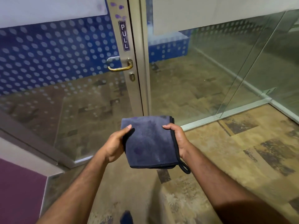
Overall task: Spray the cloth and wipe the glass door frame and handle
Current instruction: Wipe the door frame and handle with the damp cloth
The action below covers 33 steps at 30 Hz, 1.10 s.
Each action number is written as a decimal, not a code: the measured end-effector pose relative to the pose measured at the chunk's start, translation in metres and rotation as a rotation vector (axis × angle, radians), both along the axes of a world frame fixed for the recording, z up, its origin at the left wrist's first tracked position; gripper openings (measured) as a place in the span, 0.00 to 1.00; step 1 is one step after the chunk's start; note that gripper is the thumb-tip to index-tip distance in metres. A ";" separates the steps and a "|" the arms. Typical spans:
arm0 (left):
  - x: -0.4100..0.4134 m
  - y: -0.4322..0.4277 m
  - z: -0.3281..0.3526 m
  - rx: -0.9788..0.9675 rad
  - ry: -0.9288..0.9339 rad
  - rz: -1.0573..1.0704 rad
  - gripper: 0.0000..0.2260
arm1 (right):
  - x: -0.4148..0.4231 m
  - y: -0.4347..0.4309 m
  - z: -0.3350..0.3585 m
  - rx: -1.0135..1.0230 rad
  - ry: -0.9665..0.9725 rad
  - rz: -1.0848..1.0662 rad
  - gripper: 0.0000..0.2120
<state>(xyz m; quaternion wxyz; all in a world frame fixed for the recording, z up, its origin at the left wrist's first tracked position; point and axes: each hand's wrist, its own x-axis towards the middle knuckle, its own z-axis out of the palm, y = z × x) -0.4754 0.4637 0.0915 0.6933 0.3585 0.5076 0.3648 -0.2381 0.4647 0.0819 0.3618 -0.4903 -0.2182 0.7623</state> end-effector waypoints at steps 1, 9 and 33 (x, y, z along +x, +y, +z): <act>-0.007 0.009 -0.003 -0.022 0.001 -0.024 0.18 | -0.005 0.008 0.000 0.004 -0.005 0.001 0.14; -0.058 0.092 -0.006 0.129 0.251 -0.063 0.24 | -0.056 0.067 0.005 -0.027 -0.040 -0.122 0.14; -0.080 0.296 -0.006 0.452 0.226 -0.012 0.17 | -0.090 0.227 0.012 -0.085 0.116 -0.363 0.21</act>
